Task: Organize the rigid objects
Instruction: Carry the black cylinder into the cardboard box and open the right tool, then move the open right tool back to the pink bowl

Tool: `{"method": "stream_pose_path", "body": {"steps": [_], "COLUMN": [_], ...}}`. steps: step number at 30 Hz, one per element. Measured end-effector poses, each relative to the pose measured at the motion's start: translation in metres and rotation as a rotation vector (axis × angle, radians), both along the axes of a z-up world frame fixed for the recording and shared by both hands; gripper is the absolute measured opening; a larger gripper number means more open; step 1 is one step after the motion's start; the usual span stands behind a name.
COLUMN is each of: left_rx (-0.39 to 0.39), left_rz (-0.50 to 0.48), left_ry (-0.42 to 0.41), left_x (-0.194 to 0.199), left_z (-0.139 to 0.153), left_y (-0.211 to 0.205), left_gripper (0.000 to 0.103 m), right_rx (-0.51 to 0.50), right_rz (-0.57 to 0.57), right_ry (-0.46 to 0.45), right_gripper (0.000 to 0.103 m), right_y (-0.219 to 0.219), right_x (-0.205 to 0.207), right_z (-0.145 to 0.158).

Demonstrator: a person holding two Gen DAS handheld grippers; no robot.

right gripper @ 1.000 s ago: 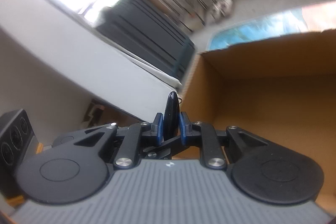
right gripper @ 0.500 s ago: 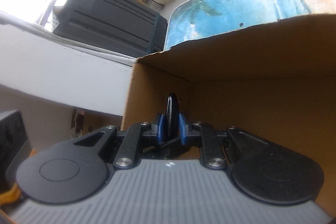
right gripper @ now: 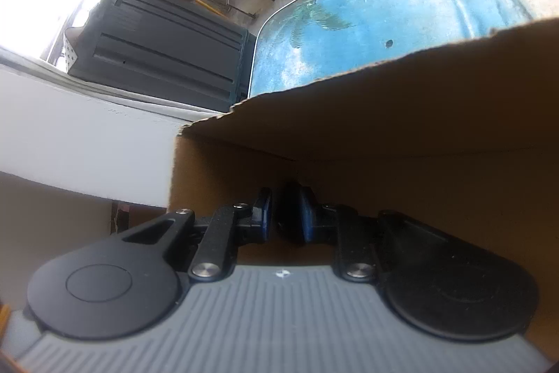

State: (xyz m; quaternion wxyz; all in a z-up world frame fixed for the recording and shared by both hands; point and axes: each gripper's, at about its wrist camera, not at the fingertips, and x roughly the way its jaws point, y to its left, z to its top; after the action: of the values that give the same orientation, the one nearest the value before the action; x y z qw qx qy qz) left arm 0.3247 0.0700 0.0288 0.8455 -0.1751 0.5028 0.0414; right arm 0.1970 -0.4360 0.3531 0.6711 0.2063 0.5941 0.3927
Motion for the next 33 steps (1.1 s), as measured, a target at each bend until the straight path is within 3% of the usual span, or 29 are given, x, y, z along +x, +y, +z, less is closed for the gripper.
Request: {"method": "stream_pose_path", "body": {"steps": [6, 11, 16, 23, 28, 33], "left_rx": [0.001, 0.003, -0.016, -0.026, -0.015, -0.014], "left_rz": [0.010, 0.020, 0.025, 0.005, 0.002, 0.022], "left_ry": [-0.039, -0.119, -0.222, -0.396, -0.468, -0.482], "left_x": [-0.010, -0.033, -0.072, -0.160, -0.222, -0.264], "left_z": [0.010, 0.033, 0.064, 0.105, 0.103, 0.074], "left_y": [0.000, 0.002, 0.002, -0.016, -0.031, -0.055], "left_gripper": [0.054, 0.055, 0.056, 0.062, 0.063, 0.063], "right_rx": [0.005, 0.062, 0.127, 0.305, 0.410, 0.446], "right_rz": [-0.002, -0.022, -0.039, -0.048, -0.066, -0.091], "right_ry": [-0.004, -0.082, -0.169, -0.238, -0.284, -0.290], "right_gripper": [0.018, 0.022, 0.024, 0.027, 0.029, 0.029], "right_y": [0.009, -0.016, -0.058, -0.150, -0.219, -0.271], "right_x": [-0.001, -0.014, -0.039, -0.105, -0.166, -0.226], "right_z": [-0.002, 0.034, 0.080, 0.134, 0.151, 0.136]}}
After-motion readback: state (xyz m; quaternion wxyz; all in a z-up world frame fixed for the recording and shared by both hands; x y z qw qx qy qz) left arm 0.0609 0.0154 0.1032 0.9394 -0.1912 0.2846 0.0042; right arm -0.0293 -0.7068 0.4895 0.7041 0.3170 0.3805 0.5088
